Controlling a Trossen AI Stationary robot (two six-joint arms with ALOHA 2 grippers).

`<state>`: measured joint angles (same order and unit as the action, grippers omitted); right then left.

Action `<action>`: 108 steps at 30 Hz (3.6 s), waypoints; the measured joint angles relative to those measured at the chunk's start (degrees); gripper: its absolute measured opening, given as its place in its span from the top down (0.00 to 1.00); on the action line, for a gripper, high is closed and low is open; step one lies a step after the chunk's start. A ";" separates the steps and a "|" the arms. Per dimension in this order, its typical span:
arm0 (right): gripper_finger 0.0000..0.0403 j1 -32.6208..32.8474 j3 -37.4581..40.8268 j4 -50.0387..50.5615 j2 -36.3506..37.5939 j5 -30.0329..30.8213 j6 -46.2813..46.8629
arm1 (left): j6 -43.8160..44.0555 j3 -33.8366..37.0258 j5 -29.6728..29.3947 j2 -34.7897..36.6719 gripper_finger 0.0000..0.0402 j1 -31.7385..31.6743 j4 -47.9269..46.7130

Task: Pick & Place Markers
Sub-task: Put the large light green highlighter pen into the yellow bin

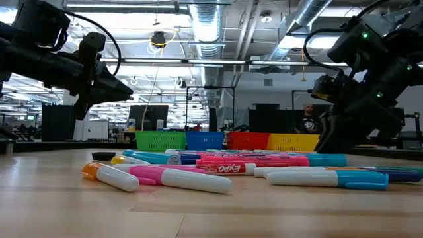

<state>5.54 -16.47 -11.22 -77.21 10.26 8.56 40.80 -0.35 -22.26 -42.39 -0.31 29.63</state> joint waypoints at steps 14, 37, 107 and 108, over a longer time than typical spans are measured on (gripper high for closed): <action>0.87 0.00 -0.01 -0.11 0.02 0.12 3.48 | 0.00 -0.01 0.00 0.00 0.83 -0.01 0.00; 0.87 -9.08 -17.45 25.24 1.57 0.17 -8.76 | 0.00 -0.01 0.00 0.00 0.83 -0.01 -0.07; 0.64 -50.31 -38.23 48.06 -7.45 -1.57 -33.10 | 0.00 0.02 0.00 0.00 0.83 -0.01 -0.02; 0.62 -50.31 -38.23 48.07 -7.45 -0.87 -33.11 | 0.00 -0.01 0.00 0.00 0.83 0.00 -0.02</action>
<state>-44.77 -54.70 36.84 -84.66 9.40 -24.56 40.80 -0.36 -22.26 -42.39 -0.30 29.61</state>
